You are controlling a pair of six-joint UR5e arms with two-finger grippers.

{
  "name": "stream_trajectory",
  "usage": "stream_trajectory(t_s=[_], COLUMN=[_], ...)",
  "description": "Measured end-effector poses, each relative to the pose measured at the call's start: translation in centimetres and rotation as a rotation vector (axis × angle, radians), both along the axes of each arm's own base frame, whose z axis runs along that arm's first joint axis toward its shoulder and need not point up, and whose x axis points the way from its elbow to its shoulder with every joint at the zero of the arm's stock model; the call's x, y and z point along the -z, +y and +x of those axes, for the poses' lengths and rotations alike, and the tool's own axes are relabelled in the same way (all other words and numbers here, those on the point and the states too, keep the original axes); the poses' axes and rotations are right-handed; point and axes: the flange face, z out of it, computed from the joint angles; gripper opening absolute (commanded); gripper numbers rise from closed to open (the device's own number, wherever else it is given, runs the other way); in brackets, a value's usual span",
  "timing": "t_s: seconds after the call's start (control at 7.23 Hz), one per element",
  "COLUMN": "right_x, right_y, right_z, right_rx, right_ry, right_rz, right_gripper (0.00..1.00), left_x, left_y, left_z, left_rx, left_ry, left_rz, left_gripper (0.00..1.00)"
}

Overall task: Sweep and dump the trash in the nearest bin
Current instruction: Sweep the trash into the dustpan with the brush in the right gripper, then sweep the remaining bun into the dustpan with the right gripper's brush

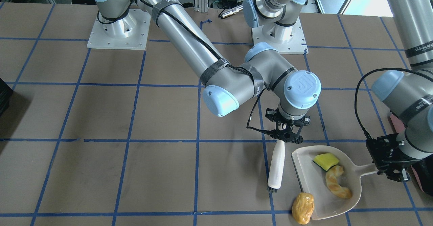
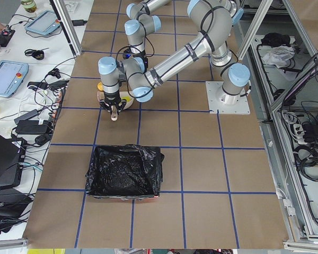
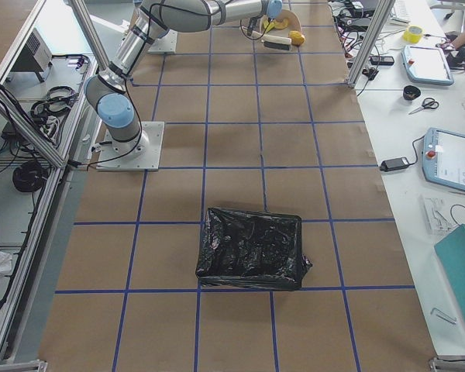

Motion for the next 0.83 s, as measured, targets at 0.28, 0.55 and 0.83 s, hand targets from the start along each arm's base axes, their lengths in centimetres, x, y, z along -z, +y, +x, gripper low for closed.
stream_trajectory(t_s=[0.28, 0.55, 0.83], right_x=[1.3, 1.0, 1.2], right_y=[-3.0, -5.7, -6.9], right_z=[-0.8, -0.1, 0.8], right_rx=[0.058, 0.099, 0.053], right_ry=[-0.03, -0.068, -0.11], right_rz=[-0.034, -0.074, -0.103], right_gripper=[0.0, 0.0, 0.0], left_x=[0.0, 0.0, 0.1], left_y=[0.0, -0.1, -0.1], left_z=[0.3, 0.4, 0.4], left_rx=[-0.001, 0.0, 0.001], left_ry=[-0.001, -0.001, -0.001], left_rz=[0.0, 0.0, 0.0], left_gripper=[0.0, 0.0, 0.0])
